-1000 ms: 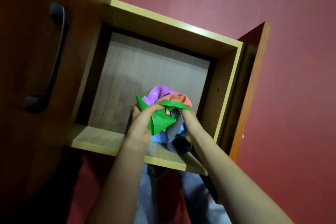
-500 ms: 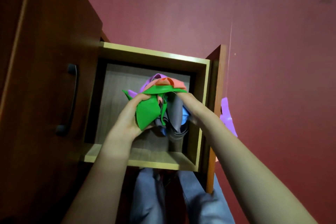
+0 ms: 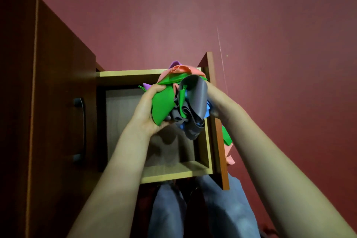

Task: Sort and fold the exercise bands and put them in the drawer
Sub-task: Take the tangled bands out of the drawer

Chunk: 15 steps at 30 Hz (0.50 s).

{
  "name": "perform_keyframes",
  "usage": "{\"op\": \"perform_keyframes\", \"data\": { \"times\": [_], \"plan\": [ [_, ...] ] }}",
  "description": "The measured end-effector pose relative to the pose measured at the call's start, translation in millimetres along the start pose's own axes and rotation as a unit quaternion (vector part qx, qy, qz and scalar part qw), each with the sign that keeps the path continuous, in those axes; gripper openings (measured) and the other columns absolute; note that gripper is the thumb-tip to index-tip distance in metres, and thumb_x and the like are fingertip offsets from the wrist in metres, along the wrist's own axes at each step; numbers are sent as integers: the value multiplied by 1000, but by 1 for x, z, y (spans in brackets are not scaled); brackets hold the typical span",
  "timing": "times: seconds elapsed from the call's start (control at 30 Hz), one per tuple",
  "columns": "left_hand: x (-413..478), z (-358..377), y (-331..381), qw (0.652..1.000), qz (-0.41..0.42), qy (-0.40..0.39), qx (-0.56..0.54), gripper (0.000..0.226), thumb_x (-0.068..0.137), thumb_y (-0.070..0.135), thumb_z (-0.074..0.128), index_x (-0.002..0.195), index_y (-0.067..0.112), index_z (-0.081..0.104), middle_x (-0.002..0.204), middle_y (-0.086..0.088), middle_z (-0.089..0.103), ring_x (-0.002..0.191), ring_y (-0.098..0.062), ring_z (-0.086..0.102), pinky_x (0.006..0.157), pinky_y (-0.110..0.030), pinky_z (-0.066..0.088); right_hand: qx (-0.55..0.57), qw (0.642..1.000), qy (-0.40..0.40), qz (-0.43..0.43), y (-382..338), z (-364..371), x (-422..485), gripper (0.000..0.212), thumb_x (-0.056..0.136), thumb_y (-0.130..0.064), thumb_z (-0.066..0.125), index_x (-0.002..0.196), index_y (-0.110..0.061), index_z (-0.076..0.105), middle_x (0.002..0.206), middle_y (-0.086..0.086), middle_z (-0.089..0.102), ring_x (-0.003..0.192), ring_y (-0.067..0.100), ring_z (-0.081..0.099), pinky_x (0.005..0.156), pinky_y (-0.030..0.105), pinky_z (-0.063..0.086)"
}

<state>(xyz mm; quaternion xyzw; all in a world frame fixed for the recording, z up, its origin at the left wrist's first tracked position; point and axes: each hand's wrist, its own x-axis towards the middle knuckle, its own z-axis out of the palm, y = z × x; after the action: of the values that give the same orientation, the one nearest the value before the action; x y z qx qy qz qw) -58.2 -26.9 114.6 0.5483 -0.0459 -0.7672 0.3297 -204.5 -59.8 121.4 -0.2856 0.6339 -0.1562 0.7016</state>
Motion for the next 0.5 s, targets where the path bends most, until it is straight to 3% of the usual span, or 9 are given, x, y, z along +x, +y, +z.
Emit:
{"op": "perform_keyframes", "data": {
  "times": [0.07,0.1,0.17,0.2,0.3,0.37,0.43,0.5],
  "plan": [
    [-1,14,-2,1000,-8,-3,12,16,82,32,51,80,19,60,61,0,67,61,-17,62,60,-26,50,-11,1000,10,-21,-1,-14,-13,22,96,-13,39,75,-14,46,46,-1,53,43,9,53,35,9,38],
    [-3,23,-3,1000,-13,-7,18,16,82,31,51,80,18,60,62,-1,67,63,-18,62,61,-26,51,-12,999,19,-35,0,-22,-18,26,97,-14,38,72,-15,46,51,-1,54,46,9,56,40,8,41],
    [-4,40,-9,999,-20,-22,18,16,83,31,51,81,18,60,68,-3,66,68,-20,59,66,-29,48,-24,998,42,-42,4,-39,-23,29,98,-16,36,70,-17,45,67,-1,51,70,17,60,62,12,47],
    [-2,48,-14,999,-24,-30,15,17,83,31,50,80,18,61,72,-4,65,70,-20,58,68,-29,46,-22,998,54,-40,5,-47,-29,28,98,-14,35,71,-17,45,69,-1,47,72,21,55,62,11,46],
    [2,76,-36,998,-42,-45,13,19,83,33,49,80,18,61,77,-4,62,72,-20,54,67,-30,40,-4,996,75,-38,12,-76,-45,13,96,-9,39,86,-12,47,61,-3,49,52,10,44,34,7,36],
    [6,102,-55,996,-55,-64,11,17,83,32,50,83,20,62,77,-3,62,73,-19,54,69,-30,39,-2,995,89,-45,17,-101,-58,16,94,-9,43,80,-11,50,41,-7,54,37,4,48,31,8,32],
    [13,126,-73,994,-60,-92,16,14,83,29,50,86,21,61,70,0,66,67,-17,59,66,-27,44,-4,993,110,-28,28,-129,-70,24,91,-9,47,67,-11,47,25,-6,44,23,0,39,28,9,28],
    [24,150,-93,991,-59,-111,33,14,84,27,49,89,23,61,61,3,67,58,-13,61,58,-24,46,-16,993,114,-8,45,-163,-73,18,80,-18,56,65,-12,48,28,-4,44,24,5,40,30,11,31]
  ]
}}
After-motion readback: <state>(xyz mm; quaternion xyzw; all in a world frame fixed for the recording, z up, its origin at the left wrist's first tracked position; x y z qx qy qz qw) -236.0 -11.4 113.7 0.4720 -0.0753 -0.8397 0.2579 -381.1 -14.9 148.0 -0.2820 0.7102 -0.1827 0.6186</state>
